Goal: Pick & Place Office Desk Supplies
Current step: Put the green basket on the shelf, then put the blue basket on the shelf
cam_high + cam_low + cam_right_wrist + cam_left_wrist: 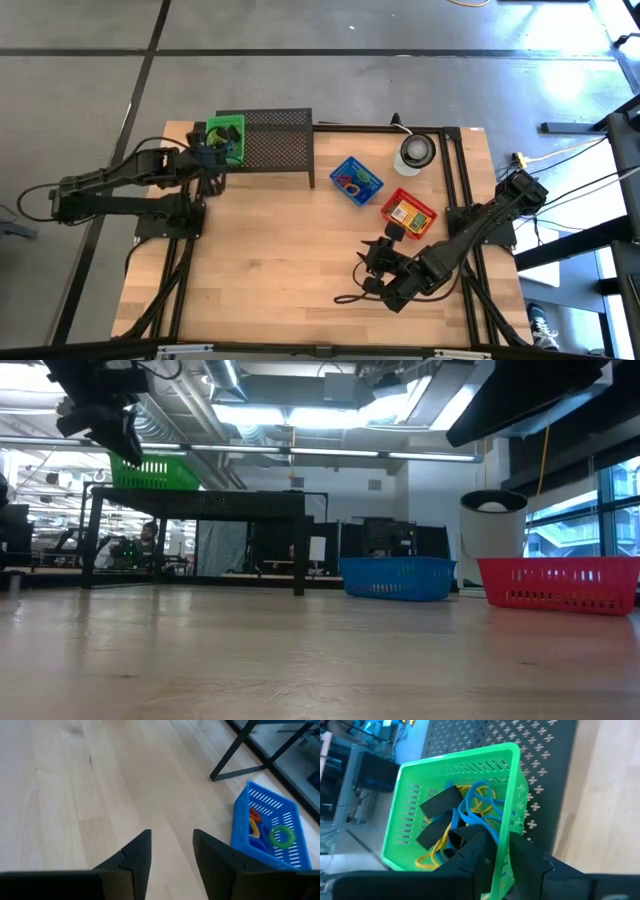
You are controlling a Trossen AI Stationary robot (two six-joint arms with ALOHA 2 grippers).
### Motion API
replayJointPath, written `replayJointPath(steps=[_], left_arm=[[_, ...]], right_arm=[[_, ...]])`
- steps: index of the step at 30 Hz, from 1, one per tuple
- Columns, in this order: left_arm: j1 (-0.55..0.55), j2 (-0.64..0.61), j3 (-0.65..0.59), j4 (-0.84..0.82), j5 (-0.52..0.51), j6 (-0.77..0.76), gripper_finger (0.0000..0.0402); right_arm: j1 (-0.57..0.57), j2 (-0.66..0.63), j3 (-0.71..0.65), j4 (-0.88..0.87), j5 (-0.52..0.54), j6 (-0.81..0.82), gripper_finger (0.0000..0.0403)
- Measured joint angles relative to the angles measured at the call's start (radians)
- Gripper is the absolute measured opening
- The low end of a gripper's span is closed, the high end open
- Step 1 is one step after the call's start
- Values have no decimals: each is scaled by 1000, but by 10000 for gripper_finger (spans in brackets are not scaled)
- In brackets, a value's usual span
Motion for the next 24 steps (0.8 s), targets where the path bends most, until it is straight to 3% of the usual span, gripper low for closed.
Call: replayJointPath(steps=[14, 24], left_arm=[[-6, -6, 2, 26, -12, -37, 98], [-6, -6, 129, 27, 17, -106, 98]], right_arm=[[0, 0, 0, 1, -43, 2, 146], [0, 0, 0, 8, -43, 2, 146]])
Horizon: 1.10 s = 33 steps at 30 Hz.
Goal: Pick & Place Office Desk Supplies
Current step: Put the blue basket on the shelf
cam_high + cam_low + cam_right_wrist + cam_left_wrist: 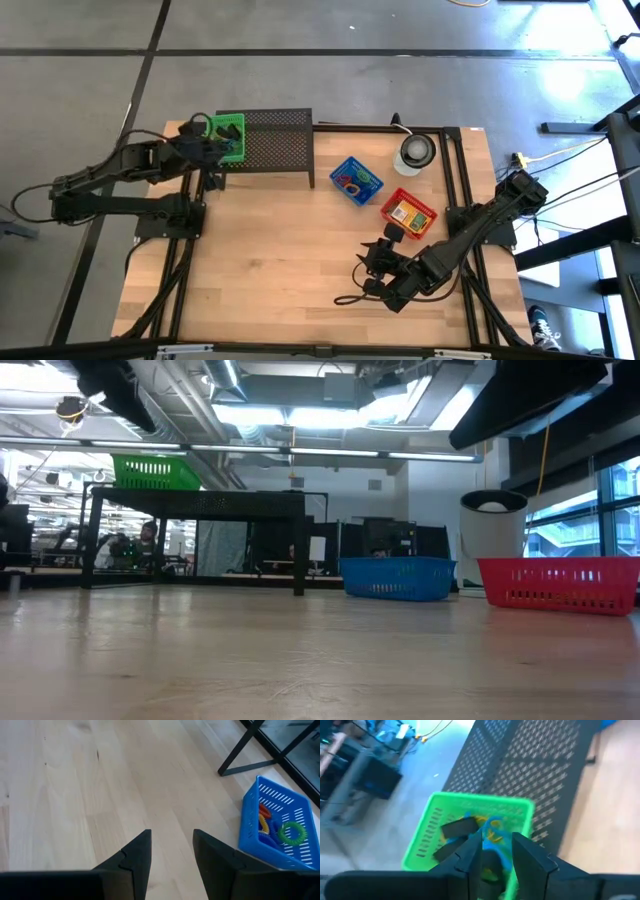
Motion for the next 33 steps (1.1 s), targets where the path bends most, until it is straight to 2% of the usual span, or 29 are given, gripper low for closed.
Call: replayJointPath(steps=[6, 13, 17, 21, 26, 33], left_arm=[[0, 1, 24, 42, 126, -104, 98], [-1, 2, 24, 269, 360, -217, 99], [-41, 26, 24, 378, 460, -217, 107], [-122, 97, 24, 399, 472, -217, 126], [-234, 253, 24, 441, 472, -209, 159], [-342, 478, 24, 573, 402, -83, 189]], right_arm=[[-2, 0, 0, 24, 1, 0, 146], [-37, 0, 0, 130, 0, 0, 146], [-75, 0, 0, 85, -44, -26, 146], [-121, 0, 0, 16, -103, 27, 146], [-161, -28, 0, -67, -161, 112, 146], [-143, -159, 0, -242, -121, 181, 146]])
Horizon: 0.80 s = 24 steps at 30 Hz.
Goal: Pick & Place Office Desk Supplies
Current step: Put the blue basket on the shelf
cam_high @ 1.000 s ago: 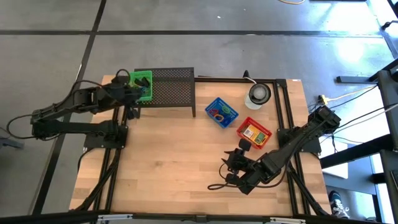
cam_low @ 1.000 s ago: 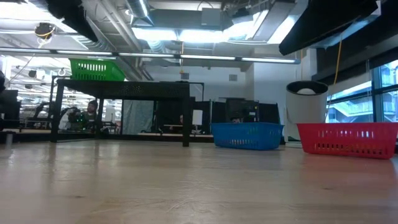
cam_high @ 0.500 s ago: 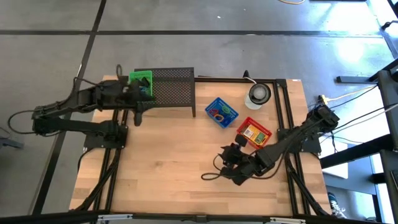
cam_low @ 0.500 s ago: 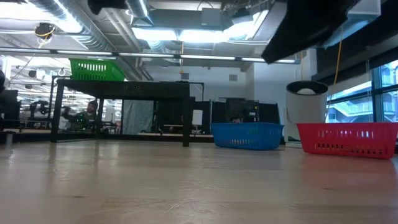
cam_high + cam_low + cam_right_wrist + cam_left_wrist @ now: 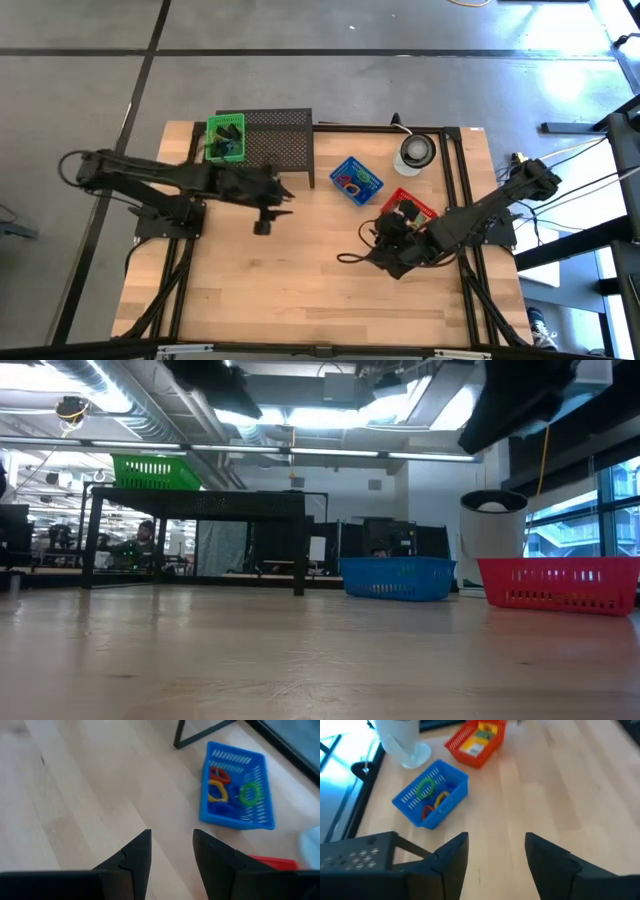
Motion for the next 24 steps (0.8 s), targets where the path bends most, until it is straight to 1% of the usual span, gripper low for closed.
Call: replayJointPath(steps=[3, 6, 8, 10, 14, 19, 21, 24], left_arm=[[-31, 79, 0, 32, -40, 9, 191], [-64, 140, 0, 47, -58, 3, 190], [-88, 167, 0, 48, -58, -13, 188], [-115, 185, 0, 48, -58, -46, 187], [-176, 186, 0, 51, -59, -105, 187], [-252, 149, 0, 54, -62, -167, 187], [-277, 140, 0, 60, -73, -206, 187], [-317, 128, 0, 57, -111, -260, 186]], right_arm=[[3, -18, 0, -37, -8, 0, 146], [-9, -13, 0, -31, -58, -2, 146], [-23, 6, 0, -19, -100, -54, 146], [-33, 22, 0, -20, -113, -123, 146], [-68, 38, 0, -5, -109, -247, 154], [-150, 46, 0, 10, -112, -345, 185], [-190, 47, 0, 10, -126, -386, 199], [-257, 47, 0, 28, -190, -431, 216]])
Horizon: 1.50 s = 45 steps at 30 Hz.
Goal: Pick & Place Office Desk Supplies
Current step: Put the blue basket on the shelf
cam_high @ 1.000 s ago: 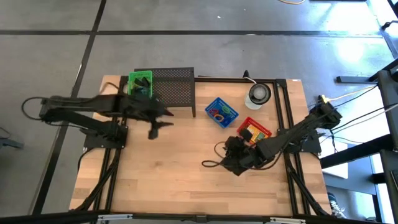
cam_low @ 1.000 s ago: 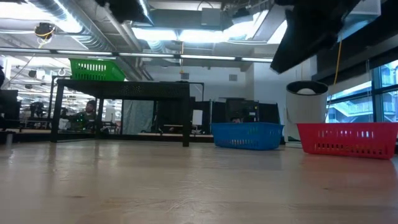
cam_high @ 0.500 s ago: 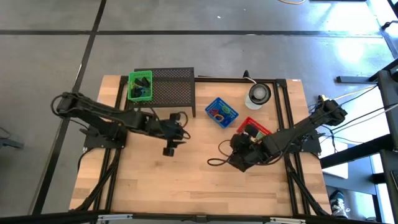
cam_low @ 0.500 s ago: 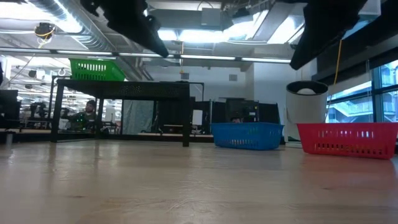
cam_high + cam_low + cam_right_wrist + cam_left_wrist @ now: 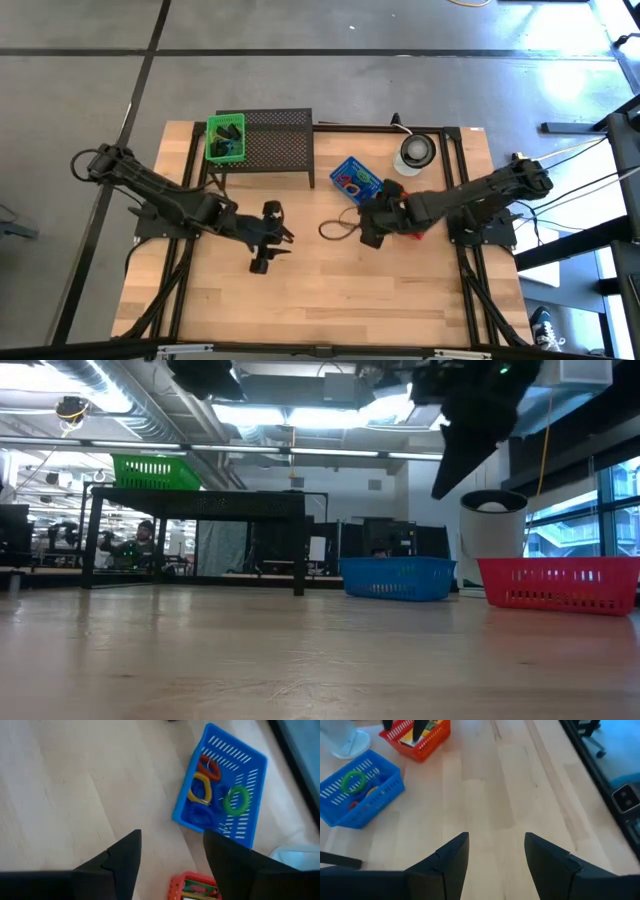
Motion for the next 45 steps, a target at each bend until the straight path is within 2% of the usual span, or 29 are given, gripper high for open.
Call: replayJointPath(steps=[6, 11, 19, 32, 38, 45], left_arm=[[-64, 0, 0, -3, -30, -30, 186], [-105, 0, 0, -3, -49, -31, 186], [-143, 0, 0, -4, -79, -31, 186], [-151, 0, 0, -5, -80, -41, 186], [-151, 0, 0, -6, -80, -41, 186], [-151, 0, 0, -6, -79, -56, 186]], right_arm=[[-130, 3, 0, 83, -164, -159, 228], [-224, 16, 1, 183, -260, -265, 228], [-338, 133, 1, 246, -291, -202, 228], [-373, 257, 0, 287, -290, -141, 225], [-373, 261, 0, 288, -291, -102, 180], [-372, 261, 0, 288, -350, -35, 77]])
